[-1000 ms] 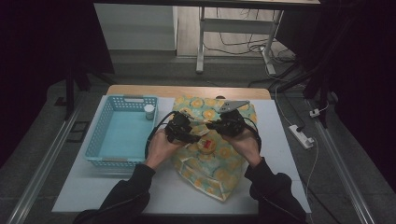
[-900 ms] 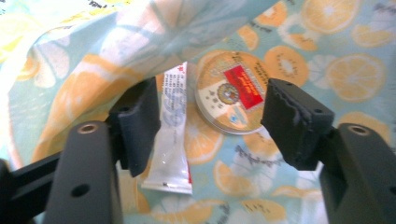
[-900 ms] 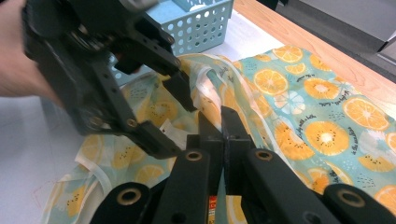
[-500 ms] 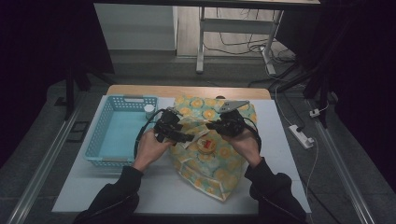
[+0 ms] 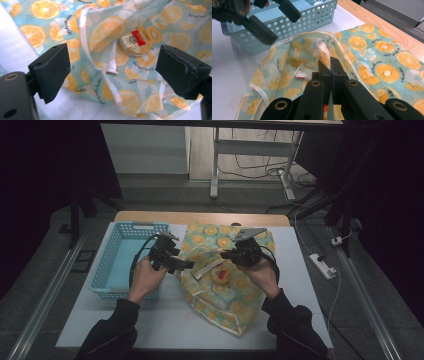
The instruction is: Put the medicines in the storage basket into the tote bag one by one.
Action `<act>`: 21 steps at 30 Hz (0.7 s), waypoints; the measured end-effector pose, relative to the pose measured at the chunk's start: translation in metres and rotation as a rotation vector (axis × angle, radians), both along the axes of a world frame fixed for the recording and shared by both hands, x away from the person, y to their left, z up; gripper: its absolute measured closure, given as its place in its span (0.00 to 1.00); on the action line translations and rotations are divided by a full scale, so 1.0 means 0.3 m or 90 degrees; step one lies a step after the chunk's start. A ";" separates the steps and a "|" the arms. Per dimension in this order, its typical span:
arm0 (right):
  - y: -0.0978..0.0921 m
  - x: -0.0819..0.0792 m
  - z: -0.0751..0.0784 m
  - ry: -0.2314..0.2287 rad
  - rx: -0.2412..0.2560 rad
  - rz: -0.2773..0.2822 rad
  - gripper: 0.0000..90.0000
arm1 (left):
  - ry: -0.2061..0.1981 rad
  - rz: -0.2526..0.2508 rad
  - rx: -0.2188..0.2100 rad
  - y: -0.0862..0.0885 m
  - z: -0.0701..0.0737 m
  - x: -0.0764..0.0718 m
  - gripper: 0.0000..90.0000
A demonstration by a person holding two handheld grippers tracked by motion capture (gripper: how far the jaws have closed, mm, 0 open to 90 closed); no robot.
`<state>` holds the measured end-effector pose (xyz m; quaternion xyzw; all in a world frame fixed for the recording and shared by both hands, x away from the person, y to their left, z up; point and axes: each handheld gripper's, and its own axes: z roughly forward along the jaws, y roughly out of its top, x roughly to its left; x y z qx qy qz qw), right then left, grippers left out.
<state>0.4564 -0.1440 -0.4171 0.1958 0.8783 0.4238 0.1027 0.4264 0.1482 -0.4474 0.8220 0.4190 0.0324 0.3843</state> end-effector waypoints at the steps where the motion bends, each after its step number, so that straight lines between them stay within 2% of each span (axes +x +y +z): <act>1: 0.000 0.000 0.000 0.000 0.000 0.000 0.99 | -0.002 0.001 -0.002 0.010 0.001 -0.001 0.11; 9: 0.000 0.000 -0.001 0.000 0.000 0.000 0.99 | -0.023 0.019 0.005 0.090 -0.001 -0.003 0.05; 16: 0.000 0.001 -0.003 -0.001 -0.004 -0.001 0.99 | -0.043 0.053 0.047 0.165 -0.006 0.010 0.03; 21: 0.000 0.003 -0.004 0.000 -0.005 -0.001 0.99 | -0.050 0.079 0.045 0.214 -0.013 0.025 0.03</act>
